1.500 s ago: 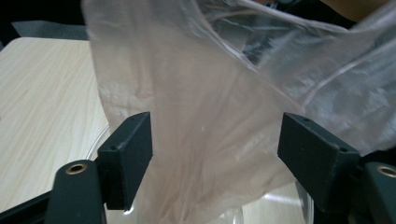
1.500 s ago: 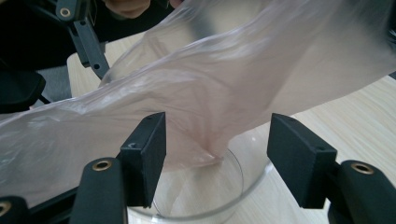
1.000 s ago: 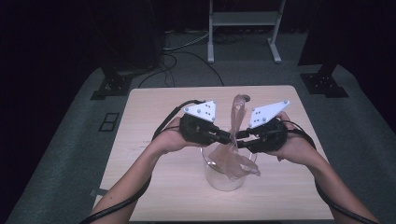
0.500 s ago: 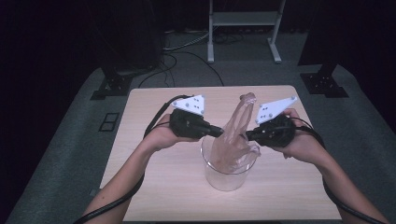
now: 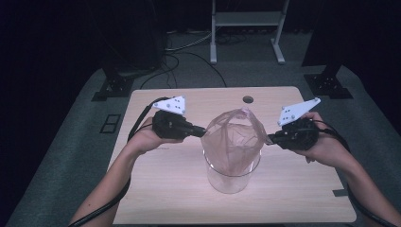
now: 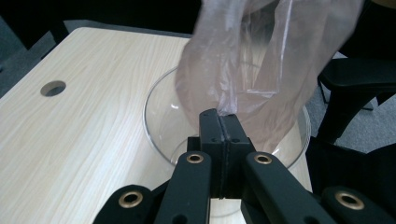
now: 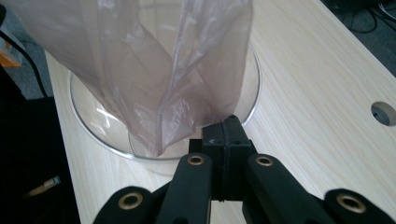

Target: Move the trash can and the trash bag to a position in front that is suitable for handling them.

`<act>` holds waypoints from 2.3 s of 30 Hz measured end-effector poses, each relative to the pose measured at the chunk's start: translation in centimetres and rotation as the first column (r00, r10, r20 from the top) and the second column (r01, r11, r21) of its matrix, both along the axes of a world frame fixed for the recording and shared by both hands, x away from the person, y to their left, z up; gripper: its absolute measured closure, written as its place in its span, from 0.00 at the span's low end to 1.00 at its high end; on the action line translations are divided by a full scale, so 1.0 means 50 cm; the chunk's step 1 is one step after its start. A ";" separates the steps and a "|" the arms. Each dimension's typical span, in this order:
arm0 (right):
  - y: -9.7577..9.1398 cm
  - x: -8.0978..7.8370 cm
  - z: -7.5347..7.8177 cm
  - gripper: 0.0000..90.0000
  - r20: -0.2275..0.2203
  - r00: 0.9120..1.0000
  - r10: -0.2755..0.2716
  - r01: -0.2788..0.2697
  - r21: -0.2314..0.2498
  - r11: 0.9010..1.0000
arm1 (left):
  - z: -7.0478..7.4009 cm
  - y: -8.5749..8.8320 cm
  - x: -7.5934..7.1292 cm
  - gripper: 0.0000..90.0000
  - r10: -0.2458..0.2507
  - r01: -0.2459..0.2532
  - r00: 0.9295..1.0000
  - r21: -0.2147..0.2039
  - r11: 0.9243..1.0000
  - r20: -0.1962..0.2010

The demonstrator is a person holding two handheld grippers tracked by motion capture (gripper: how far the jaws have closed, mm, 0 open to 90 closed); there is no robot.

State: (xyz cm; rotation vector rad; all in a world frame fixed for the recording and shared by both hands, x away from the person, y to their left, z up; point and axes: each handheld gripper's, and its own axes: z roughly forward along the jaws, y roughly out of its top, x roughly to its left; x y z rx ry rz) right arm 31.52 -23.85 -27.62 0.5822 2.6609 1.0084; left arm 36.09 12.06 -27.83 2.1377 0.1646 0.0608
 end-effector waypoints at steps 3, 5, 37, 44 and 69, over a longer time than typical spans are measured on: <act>-0.010 -0.003 0.001 1.00 0.000 1.000 -0.008 0.008 -0.025 1.000 | 0.000 0.014 -0.002 1.00 0.017 -0.016 1.000 0.007 1.000 -0.009; -0.017 -0.006 0.002 1.00 0.000 1.000 -0.013 0.013 -0.037 0.999 | -0.002 0.024 -0.005 1.00 0.024 -0.024 1.000 0.018 1.000 -0.009; -0.027 0.010 -0.099 0.88 -0.146 0.989 -0.009 0.001 -0.056 0.998 | -0.109 0.019 0.003 0.84 -0.003 0.010 0.999 0.168 0.986 -0.045; -0.074 -0.018 -0.049 0.67 -0.090 0.996 -0.001 0.003 0.022 1.000 | -0.061 0.055 -0.006 0.55 0.006 0.000 0.999 0.115 0.993 -0.051; 0.038 0.010 -0.001 0.85 -0.064 0.980 0.188 -0.189 0.000 0.982 | -0.018 -0.054 0.007 0.71 -0.191 0.197 0.980 0.145 0.970 -0.059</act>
